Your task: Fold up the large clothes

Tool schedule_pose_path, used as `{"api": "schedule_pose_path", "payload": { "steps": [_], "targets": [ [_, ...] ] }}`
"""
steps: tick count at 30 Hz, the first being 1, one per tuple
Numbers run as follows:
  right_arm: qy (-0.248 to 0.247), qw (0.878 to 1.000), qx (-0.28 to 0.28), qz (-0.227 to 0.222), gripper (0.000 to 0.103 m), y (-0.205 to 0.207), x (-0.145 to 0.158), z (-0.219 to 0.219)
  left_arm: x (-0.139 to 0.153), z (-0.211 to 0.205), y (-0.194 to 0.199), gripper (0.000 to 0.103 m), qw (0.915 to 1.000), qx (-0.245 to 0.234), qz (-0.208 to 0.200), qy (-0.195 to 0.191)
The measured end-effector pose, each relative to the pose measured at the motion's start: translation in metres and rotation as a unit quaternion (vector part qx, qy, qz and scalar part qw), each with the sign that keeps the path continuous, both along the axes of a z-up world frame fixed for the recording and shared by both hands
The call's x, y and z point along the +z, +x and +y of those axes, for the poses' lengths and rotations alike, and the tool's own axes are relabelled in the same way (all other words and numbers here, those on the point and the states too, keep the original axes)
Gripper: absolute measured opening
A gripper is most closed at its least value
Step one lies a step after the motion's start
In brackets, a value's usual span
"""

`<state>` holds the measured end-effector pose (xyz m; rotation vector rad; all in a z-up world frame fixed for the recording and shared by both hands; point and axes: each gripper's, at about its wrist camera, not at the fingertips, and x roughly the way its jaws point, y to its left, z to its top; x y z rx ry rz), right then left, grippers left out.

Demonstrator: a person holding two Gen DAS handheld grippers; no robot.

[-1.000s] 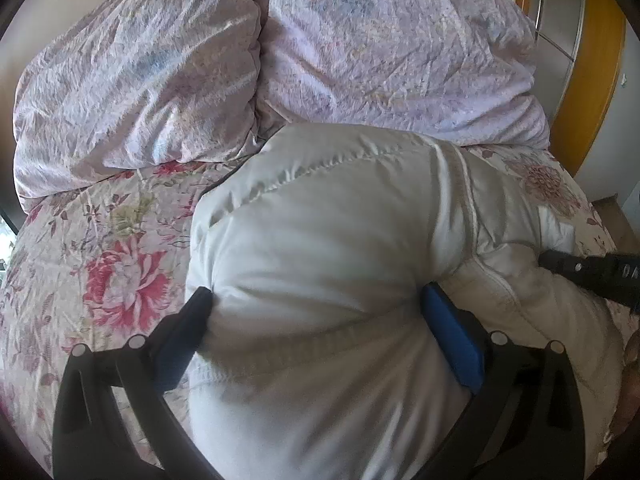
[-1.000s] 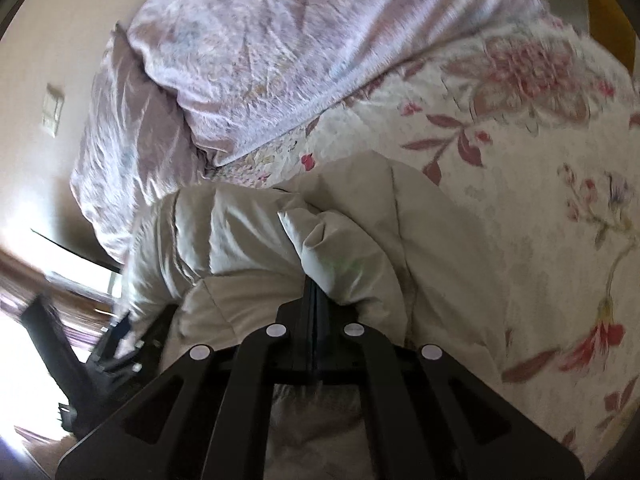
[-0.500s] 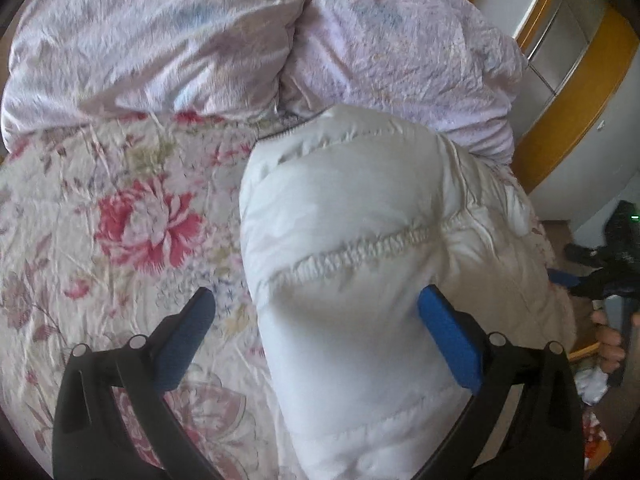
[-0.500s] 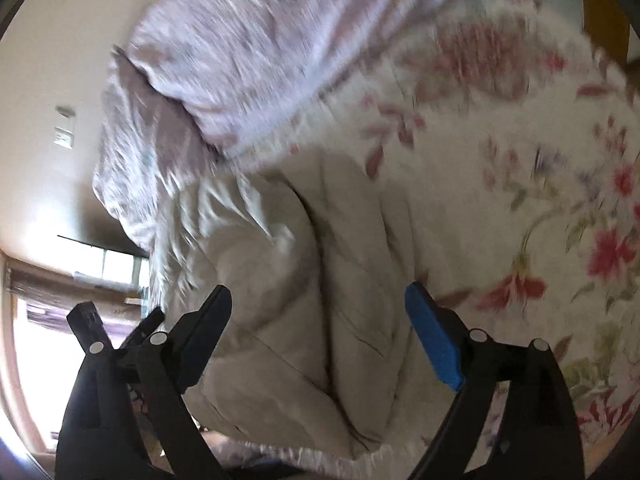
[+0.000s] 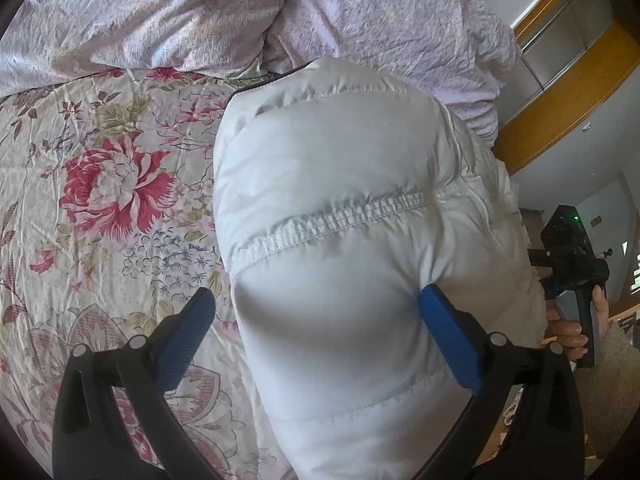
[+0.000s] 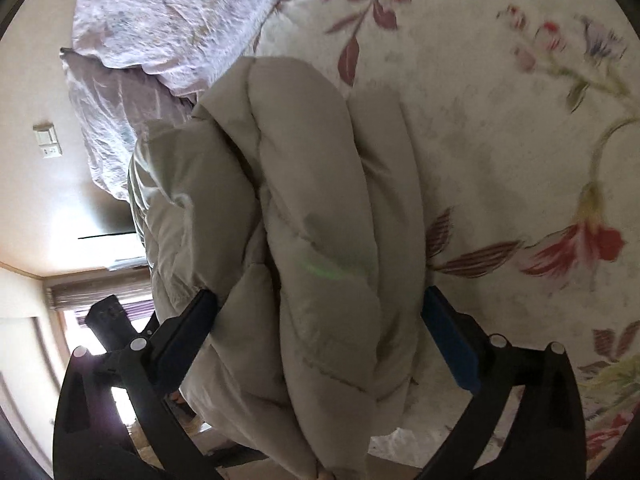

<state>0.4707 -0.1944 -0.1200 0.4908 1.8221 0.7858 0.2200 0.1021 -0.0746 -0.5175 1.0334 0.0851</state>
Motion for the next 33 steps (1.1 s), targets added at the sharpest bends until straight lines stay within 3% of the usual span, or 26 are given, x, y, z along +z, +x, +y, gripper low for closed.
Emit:
{"api": "schedule_pose_path", "payload": {
  "steps": [10,18,25,33],
  "targets": [
    [0.056,0.995,-0.009,0.081,0.102,-0.005,-0.021,0.018,-0.006,0.006,0.002,0.101,0.9997,0.008,0.010,-0.020],
    [0.082,0.993,-0.016,0.078,0.102,-0.006,-0.019,0.017,-0.007,0.009,0.003,0.101,0.9991,0.008,0.017,-0.039],
    [0.036,0.997,0.027,0.070,0.102,-0.004,-0.020,0.032,-0.013,0.012,0.009,0.101,0.9981,0.008,0.017,-0.059],
    [0.034,0.996,0.018,0.077,0.102,-0.006,-0.026,0.025,-0.017,0.012,0.014,0.101,0.9977,0.005,0.012,-0.066]
  ]
}}
